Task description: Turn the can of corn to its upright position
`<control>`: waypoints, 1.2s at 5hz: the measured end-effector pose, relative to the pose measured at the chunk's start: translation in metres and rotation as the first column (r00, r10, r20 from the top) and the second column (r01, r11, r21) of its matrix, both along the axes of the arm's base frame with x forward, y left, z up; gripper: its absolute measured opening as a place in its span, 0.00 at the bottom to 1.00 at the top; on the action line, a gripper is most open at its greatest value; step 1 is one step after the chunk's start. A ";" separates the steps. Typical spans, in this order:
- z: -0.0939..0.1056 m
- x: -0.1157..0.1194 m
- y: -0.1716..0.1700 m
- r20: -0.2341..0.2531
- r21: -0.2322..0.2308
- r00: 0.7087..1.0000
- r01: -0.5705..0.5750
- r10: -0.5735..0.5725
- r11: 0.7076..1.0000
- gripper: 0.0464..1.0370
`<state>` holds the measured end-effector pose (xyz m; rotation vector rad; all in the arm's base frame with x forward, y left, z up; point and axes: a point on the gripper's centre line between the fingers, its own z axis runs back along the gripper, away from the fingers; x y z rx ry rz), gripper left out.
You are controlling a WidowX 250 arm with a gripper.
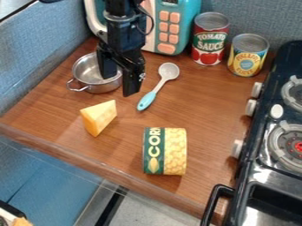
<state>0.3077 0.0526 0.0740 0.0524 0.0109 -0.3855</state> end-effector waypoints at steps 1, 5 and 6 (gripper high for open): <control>-0.011 -0.004 -0.003 -0.039 -0.011 0.999 -0.003 0.003 1.000 0.96; 0.015 -0.020 -0.130 0.075 -0.014 0.961 0.268 -0.266 0.963 0.96; 0.003 -0.020 -0.135 0.050 0.026 0.959 0.279 -0.280 0.960 0.96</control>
